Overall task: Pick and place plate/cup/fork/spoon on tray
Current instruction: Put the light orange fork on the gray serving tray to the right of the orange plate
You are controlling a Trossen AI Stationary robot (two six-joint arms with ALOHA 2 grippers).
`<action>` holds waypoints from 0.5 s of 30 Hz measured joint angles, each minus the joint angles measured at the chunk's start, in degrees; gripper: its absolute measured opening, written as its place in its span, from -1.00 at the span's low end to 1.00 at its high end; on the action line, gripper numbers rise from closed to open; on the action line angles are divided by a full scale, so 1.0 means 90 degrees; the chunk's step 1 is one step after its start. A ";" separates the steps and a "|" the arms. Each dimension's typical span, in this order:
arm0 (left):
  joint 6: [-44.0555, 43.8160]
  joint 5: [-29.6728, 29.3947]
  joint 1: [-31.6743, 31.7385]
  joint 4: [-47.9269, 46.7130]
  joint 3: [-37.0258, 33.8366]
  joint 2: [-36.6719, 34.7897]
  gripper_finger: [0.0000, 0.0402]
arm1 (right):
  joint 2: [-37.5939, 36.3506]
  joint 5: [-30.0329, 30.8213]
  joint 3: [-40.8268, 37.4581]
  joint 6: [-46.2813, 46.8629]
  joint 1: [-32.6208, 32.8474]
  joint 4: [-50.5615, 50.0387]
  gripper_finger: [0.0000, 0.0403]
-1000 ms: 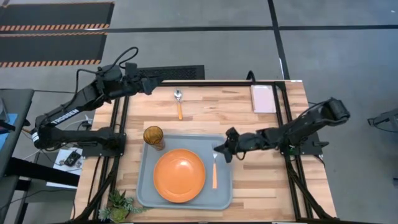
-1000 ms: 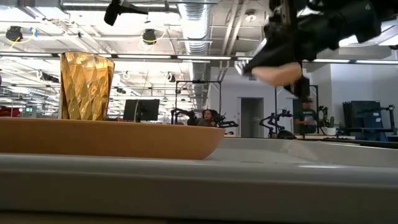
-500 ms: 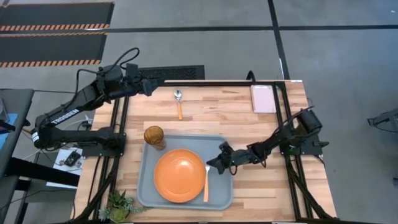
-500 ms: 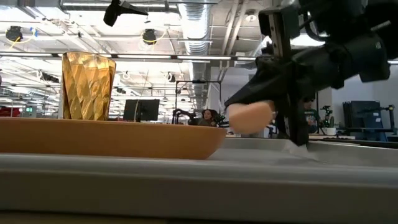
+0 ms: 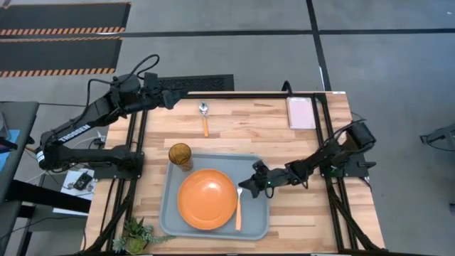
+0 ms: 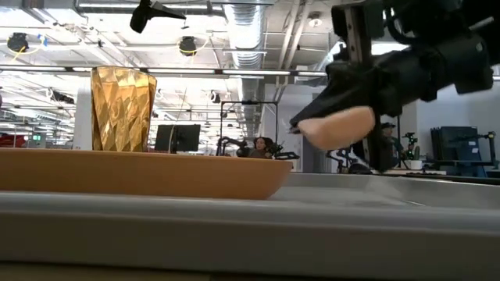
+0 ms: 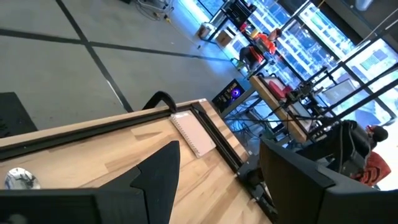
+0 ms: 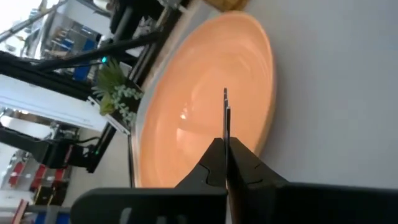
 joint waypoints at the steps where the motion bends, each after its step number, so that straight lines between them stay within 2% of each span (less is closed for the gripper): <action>1: 0.0000 -0.0002 0.0000 0.0000 0.0000 0.0000 0.03 | -0.0146 0.0013 0.0000 -0.0034 -0.0002 -0.0139 -0.98; 5: 0.0000 -0.0024 0.0000 0.0000 0.0000 0.0000 0.03 | -0.0699 0.0388 0.0002 0.0153 0.0117 -0.1140 -0.96; 11: 0.0023 -0.0026 0.0000 0.0000 0.0000 0.0000 0.03 | -0.1043 0.1564 0.0002 0.0857 0.0792 -0.2326 -0.97; 15: 0.0032 -0.0079 0.0000 -0.0001 0.0000 0.0010 0.03 | -0.0837 0.1452 0.0002 0.1330 0.0996 -0.2637 -0.97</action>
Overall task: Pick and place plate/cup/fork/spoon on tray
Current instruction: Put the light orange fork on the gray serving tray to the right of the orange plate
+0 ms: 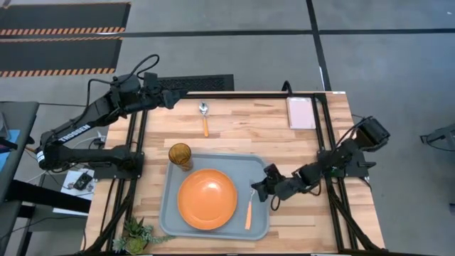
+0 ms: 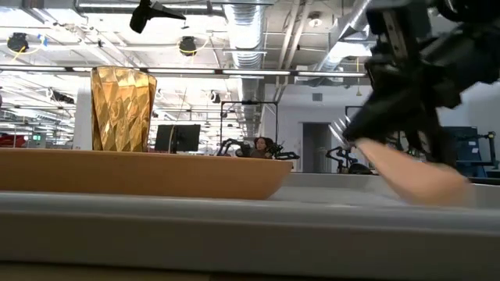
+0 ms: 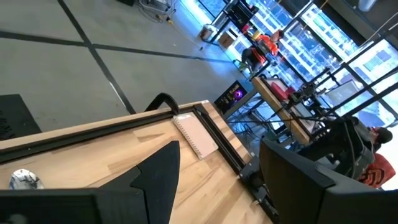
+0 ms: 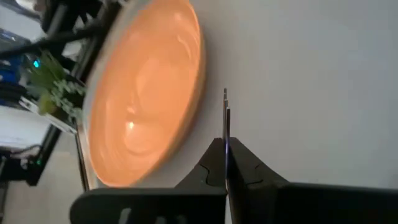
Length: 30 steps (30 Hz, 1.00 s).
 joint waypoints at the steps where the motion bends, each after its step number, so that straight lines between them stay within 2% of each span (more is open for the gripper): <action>1: 0.0000 -0.0001 0.0000 -0.0001 0.0000 0.0002 0.03 | 0.0115 -0.0098 0.0000 0.0052 0.0010 0.0084 -0.97; 6: -0.0002 -0.0018 0.0000 -0.0004 0.0000 0.0005 0.03 | 0.0584 -0.0151 0.0003 0.0127 -0.0047 0.0659 -0.96; 11: -0.0005 -0.0021 0.0000 -0.0012 0.0000 0.0005 0.03 | 0.0874 -0.0171 0.0007 0.0313 -0.0159 0.0742 -0.95; 17: -0.0005 -0.0021 0.0000 -0.0093 0.0000 0.0005 0.03 | 0.1008 -0.0792 0.0012 0.0218 -0.0287 0.0802 -0.88; 22: -0.0009 -0.0019 0.0000 -0.0091 0.0000 0.0005 0.03 | 0.1006 -0.0819 0.0012 0.0105 -0.0334 0.0767 -0.83; 26: -0.0027 -0.0018 0.0000 -0.0091 0.0000 0.0005 0.03 | 0.1006 -0.0820 0.0012 0.0125 -0.0391 0.0749 -0.71; 30: -0.0036 -0.0018 0.0000 -0.0091 0.0000 0.0005 0.03 | 0.1006 -0.0831 0.0010 0.0152 -0.0428 0.0753 -0.52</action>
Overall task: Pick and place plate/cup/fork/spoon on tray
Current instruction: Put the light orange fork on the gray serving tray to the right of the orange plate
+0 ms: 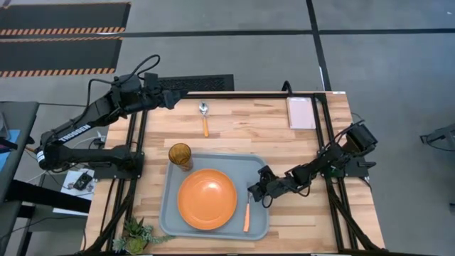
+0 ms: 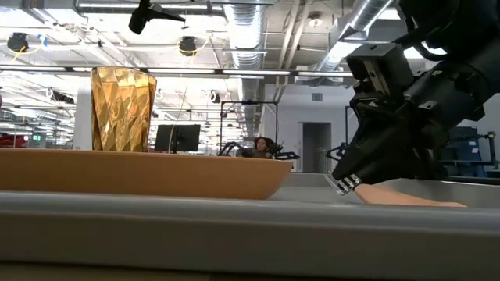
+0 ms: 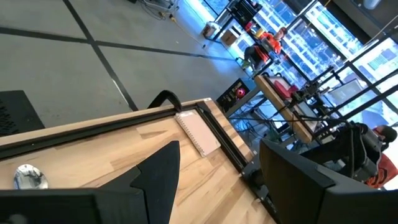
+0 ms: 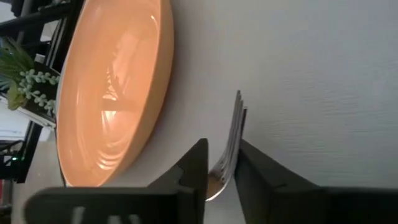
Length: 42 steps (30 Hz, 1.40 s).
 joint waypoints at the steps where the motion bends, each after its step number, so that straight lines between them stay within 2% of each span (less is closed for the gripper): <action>1: 0.0000 0.0000 0.0000 0.0000 0.0000 0.0000 0.03 | 0.0000 -0.0001 0.0000 0.0013 0.0000 0.0015 -0.46; 7: 0.0001 0.0000 0.0000 0.0000 0.0000 0.0000 0.03 | -0.0061 -0.0141 0.0000 0.0091 0.0000 -0.0011 -0.19; 12: 0.0002 0.0002 0.0000 0.0000 0.0000 0.0000 0.03 | -0.0300 -0.0218 -0.0006 0.0229 0.0000 -0.0542 -0.07; 25: 0.0004 0.0027 -0.0002 -0.0005 0.0000 0.0000 0.03 | -0.1430 -0.0364 -0.0019 0.0375 -0.0002 -0.2108 -0.13; 28: 0.0008 0.0027 0.0000 -0.0005 0.0000 0.0000 0.03 | -0.1694 -0.0372 -0.0015 0.0415 0.0000 -0.2492 -0.18; 31: 0.0038 0.0024 -0.0002 -0.0007 0.0000 0.0000 0.03 | -0.1809 -0.0465 0.0177 0.0212 -0.0022 -0.3093 -0.32; 35: 0.0048 0.0024 -0.0001 -0.0012 0.0000 0.0000 0.03 | -0.1582 -0.0817 0.0748 -0.0352 -0.0176 -0.4114 -0.69; 38: 0.0048 0.0019 -0.0001 -0.0026 0.0001 0.0000 0.03 | -0.1248 -0.0912 0.1141 -0.0692 -0.0285 -0.4373 -0.93; 42: 0.0050 0.0017 -0.0002 -0.0039 0.0002 0.0000 0.03 | -0.0789 -0.1000 0.1399 -0.0691 -0.0348 -0.4547 -0.88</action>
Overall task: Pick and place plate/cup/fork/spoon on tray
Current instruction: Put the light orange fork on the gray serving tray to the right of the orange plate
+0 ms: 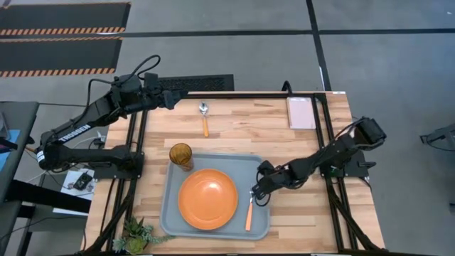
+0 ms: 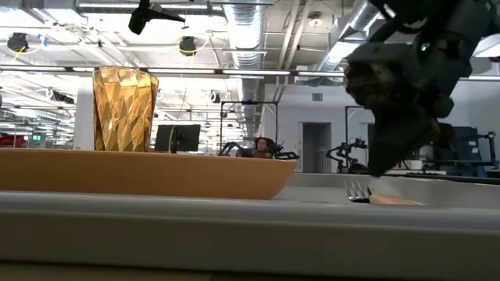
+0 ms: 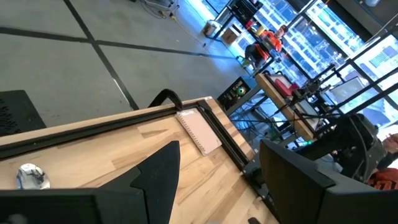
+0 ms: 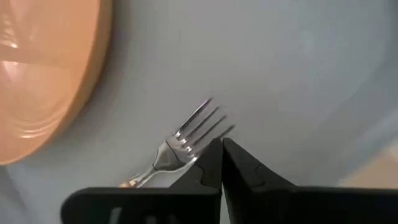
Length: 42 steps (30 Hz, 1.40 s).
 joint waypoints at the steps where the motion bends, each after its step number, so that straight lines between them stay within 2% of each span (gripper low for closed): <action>1: -0.0002 0.0000 0.0000 0.0000 0.0000 0.0000 0.03 | 0.0092 -0.0018 0.0022 0.0079 -0.0004 0.0029 -0.86; 8: 0.0000 -0.0007 0.0000 -0.0173 0.0000 -0.0002 0.03 | 0.0158 -0.0020 0.0020 0.0353 0.0177 0.0003 -0.97; 14: 0.0001 -0.0018 0.0000 -0.0249 0.0000 -0.0002 0.03 | 0.0158 -0.0029 0.0020 0.0352 0.0126 -0.0073 -0.91; 21: 0.0002 -0.0017 0.0000 -0.0257 0.0000 -0.0002 0.03 | 0.0158 -0.0009 0.0006 0.0156 -0.0029 -0.0064 -0.96; 27: 0.0008 -0.0017 0.0000 -0.0274 0.0000 -0.0002 0.03 | 0.0175 -0.0003 -0.0005 0.0151 -0.0060 -0.0088 -0.94; 35: 0.0054 -0.0012 0.0000 -0.0279 0.0000 -0.0002 0.03 | 0.0522 -0.0205 0.0012 0.0086 -0.0097 0.0509 -0.94; 42: 0.0049 -0.0012 0.0000 -0.0277 0.0000 -0.0002 0.03 | 0.0524 -0.0261 0.0005 0.0070 -0.0178 0.0571 -0.90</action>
